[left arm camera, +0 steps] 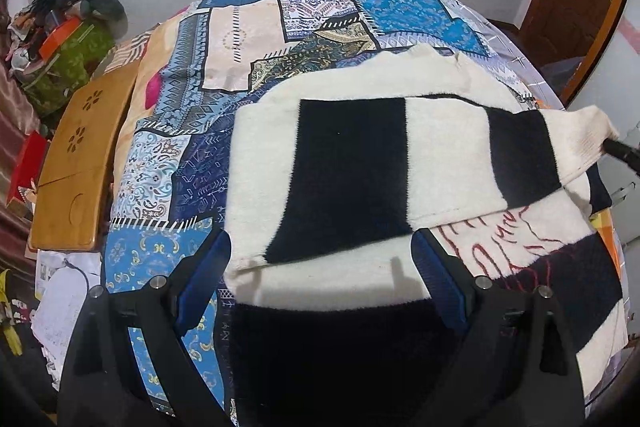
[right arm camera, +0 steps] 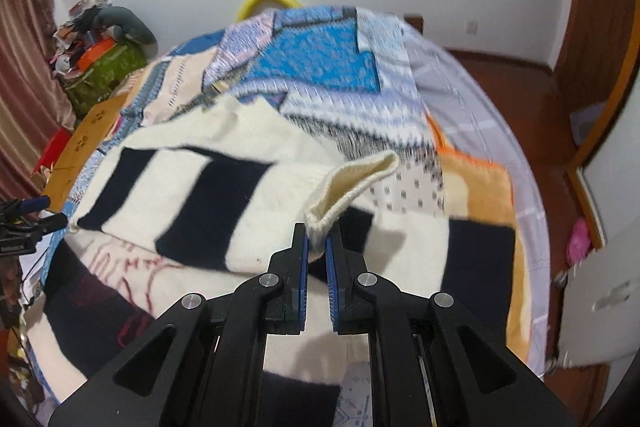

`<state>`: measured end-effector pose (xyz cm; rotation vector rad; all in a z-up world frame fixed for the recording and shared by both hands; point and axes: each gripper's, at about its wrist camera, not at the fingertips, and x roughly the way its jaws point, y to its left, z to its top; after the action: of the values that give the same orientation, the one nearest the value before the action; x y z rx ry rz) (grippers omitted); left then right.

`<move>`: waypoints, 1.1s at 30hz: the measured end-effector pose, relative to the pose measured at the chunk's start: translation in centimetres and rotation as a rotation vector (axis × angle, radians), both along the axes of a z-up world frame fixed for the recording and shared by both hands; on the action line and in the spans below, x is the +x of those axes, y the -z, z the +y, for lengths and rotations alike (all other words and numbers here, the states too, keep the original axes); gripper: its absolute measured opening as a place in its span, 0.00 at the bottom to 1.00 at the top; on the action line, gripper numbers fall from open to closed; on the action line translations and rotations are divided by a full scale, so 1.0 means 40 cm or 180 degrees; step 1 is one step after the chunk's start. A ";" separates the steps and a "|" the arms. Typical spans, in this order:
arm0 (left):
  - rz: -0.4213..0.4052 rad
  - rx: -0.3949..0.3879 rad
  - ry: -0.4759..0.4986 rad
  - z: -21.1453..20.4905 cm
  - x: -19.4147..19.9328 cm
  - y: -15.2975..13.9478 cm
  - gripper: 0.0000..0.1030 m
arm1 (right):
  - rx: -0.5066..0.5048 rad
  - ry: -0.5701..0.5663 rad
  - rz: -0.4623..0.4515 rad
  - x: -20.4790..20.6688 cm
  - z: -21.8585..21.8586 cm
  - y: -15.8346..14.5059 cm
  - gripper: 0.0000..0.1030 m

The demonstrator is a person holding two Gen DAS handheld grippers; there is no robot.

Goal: Fold small clothes

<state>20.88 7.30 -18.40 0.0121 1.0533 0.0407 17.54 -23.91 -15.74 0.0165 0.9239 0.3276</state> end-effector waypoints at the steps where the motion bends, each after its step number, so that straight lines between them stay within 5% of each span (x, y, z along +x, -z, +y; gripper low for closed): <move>1: 0.0006 0.0012 0.0009 -0.004 -0.001 0.001 0.89 | 0.0000 0.0016 0.0032 -0.001 -0.006 0.010 0.08; 8: 0.0022 0.0043 0.0052 -0.024 0.009 -0.003 0.89 | -0.0052 0.0112 0.0129 -0.013 -0.051 0.048 0.08; 14: -0.0004 0.0066 0.0133 -0.062 0.035 -0.019 0.89 | -0.0062 0.0289 0.0008 -0.027 -0.133 0.008 0.10; 21: -0.0094 0.0085 0.0232 -0.127 0.078 -0.042 0.89 | -0.0160 0.0619 -0.0169 -0.051 -0.264 -0.034 0.51; 33: 0.0195 0.0083 0.0301 -0.204 0.153 0.034 0.89 | 0.0224 0.1029 0.0326 -0.045 -0.412 0.115 0.51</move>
<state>26.98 -0.85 -19.75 0.0871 1.1121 -0.0318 15.72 -40.37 -20.32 0.2469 0.9935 0.0589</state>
